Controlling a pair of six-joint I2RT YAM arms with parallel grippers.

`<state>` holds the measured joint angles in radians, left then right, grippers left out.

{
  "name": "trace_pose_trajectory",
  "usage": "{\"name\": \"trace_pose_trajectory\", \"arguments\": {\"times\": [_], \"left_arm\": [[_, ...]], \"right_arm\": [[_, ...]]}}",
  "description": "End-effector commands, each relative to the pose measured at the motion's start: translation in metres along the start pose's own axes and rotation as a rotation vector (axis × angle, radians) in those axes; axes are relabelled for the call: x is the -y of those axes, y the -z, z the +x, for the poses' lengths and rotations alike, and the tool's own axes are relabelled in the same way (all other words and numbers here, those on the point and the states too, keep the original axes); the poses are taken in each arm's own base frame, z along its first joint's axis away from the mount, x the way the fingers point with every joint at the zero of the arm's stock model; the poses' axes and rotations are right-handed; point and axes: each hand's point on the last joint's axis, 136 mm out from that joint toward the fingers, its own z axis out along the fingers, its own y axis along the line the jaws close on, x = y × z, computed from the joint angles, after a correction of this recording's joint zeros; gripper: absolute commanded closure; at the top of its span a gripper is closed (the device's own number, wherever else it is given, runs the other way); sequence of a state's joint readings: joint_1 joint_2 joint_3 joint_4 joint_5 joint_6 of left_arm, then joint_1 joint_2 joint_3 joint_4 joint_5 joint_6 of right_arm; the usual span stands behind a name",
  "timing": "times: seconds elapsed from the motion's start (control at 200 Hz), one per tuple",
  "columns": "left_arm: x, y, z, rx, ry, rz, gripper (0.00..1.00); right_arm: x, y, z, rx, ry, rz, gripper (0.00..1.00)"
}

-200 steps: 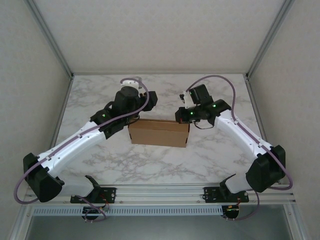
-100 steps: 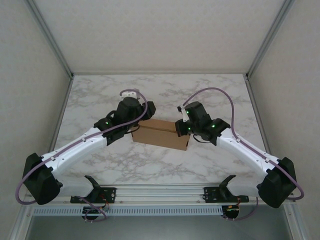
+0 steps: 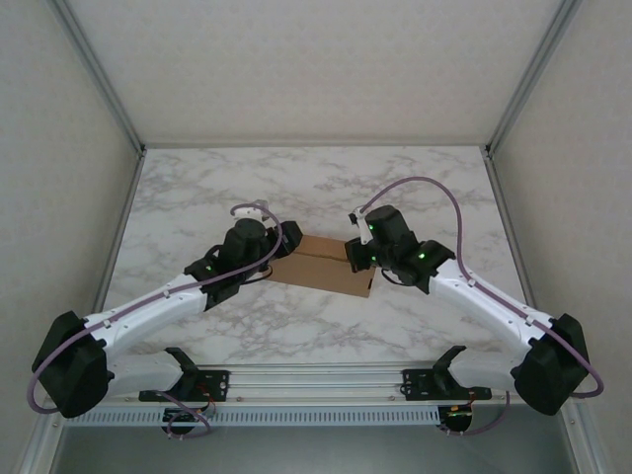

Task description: Fold the paper box

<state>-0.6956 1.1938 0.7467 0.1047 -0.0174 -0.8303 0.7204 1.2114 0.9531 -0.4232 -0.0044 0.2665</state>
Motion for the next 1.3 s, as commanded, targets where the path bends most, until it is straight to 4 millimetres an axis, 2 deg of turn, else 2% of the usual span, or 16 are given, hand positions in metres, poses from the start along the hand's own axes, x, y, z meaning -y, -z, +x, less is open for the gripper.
{"name": "trace_pose_trajectory", "arguments": {"times": [0.0,0.06,0.115,0.215,0.411,0.576,0.711,0.881,1.066,1.172,1.292], "left_arm": [[-0.011,-0.003,0.011,-0.034,0.038,-0.024,0.50],[-0.011,-0.002,0.010,-0.033,0.037,-0.027,0.50],[-0.011,-0.001,0.009,-0.032,0.034,-0.032,0.49],[-0.012,0.000,0.008,-0.029,0.023,-0.044,0.49],[-0.009,0.003,-0.001,-0.009,-0.004,-0.060,0.46],[-0.013,-0.002,0.003,-0.025,-0.006,-0.082,0.45],[-0.010,0.000,0.000,-0.021,-0.001,-0.075,0.41],[0.014,0.016,-0.027,0.037,-0.048,-0.043,0.28],[0.033,0.039,-0.063,0.129,-0.134,-0.053,0.09],[0.038,0.051,-0.078,0.179,-0.193,-0.063,0.07],[0.028,0.069,-0.104,0.285,-0.251,-0.148,0.07]], "right_arm": [[-0.003,0.023,-0.014,-0.017,-0.082,-0.006,0.84],[0.006,0.036,-0.017,-0.044,-0.170,0.034,0.73],[0.006,0.048,-0.017,-0.069,-0.223,0.025,0.66],[0.017,0.067,-0.005,-0.119,-0.313,0.056,0.54],[0.039,0.080,0.022,-0.195,-0.351,0.093,0.48],[0.036,0.072,0.031,-0.229,-0.395,0.044,0.49],[0.044,0.066,0.036,-0.257,-0.424,0.078,0.46],[0.046,0.067,0.033,-0.251,-0.431,0.059,0.41],[0.052,0.070,0.033,-0.247,-0.274,0.074,0.43],[0.056,0.076,0.028,-0.213,-0.167,0.098,0.44],[0.059,0.087,0.014,-0.126,-0.059,0.123,0.45]]}}
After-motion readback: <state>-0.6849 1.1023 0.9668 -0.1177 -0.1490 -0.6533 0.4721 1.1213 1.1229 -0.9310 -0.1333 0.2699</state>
